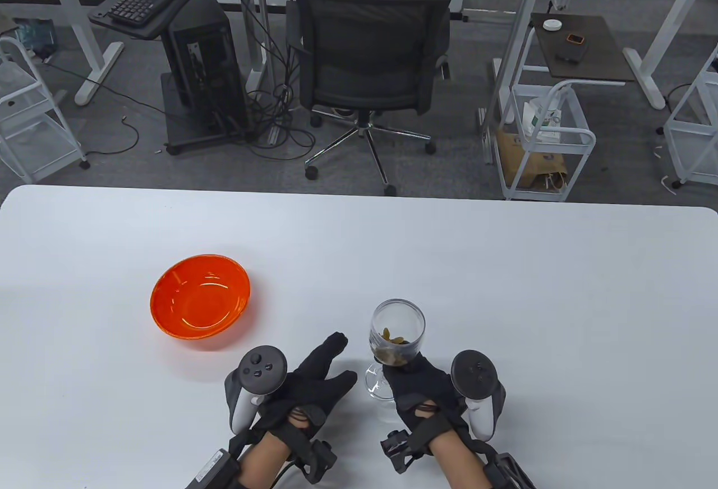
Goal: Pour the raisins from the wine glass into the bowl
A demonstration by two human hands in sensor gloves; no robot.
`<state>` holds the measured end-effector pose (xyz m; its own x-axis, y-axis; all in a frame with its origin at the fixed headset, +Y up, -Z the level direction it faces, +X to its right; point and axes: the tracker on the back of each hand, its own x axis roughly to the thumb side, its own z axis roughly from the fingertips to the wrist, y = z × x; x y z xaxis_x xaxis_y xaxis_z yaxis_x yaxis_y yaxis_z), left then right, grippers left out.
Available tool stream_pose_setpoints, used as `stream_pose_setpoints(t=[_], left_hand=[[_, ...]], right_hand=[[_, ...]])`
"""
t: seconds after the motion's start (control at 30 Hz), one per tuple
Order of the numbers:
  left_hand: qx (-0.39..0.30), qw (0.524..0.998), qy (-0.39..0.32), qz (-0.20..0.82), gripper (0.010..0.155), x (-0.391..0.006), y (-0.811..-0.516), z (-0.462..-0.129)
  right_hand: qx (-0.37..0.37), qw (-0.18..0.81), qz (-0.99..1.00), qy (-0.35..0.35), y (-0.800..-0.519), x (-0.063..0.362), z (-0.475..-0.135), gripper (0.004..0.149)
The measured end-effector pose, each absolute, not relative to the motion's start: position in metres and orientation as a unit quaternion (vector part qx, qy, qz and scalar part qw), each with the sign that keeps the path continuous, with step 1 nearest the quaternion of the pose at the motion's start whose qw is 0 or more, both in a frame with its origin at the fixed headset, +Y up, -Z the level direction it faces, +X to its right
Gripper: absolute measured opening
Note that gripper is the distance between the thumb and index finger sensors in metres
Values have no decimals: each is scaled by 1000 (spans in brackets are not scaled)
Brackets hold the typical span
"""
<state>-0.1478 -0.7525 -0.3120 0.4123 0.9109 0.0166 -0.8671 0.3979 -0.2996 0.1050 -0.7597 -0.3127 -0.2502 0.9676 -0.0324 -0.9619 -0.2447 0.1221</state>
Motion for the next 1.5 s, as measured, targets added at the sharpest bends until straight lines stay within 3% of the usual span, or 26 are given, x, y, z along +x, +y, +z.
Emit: stream_pose_setpoints(t=[0.43, 0.93, 1.23, 1.5], left_hand=[[-140, 801, -130, 567, 78, -132, -752, -304], [-156, 752, -112, 630, 77, -134, -753, -302], [-154, 770, -110, 609, 58, -134, -750, -303], [-143, 767, -94, 618, 51, -142, -755, -309]], right_hand=[[91, 573, 813, 56, -752, 77, -302, 43], [121, 572, 811, 32, -748, 70, -296, 42], [127, 553, 822, 53, -754, 66, -298, 36], [156, 501, 850, 52, -752, 64, -299, 40]])
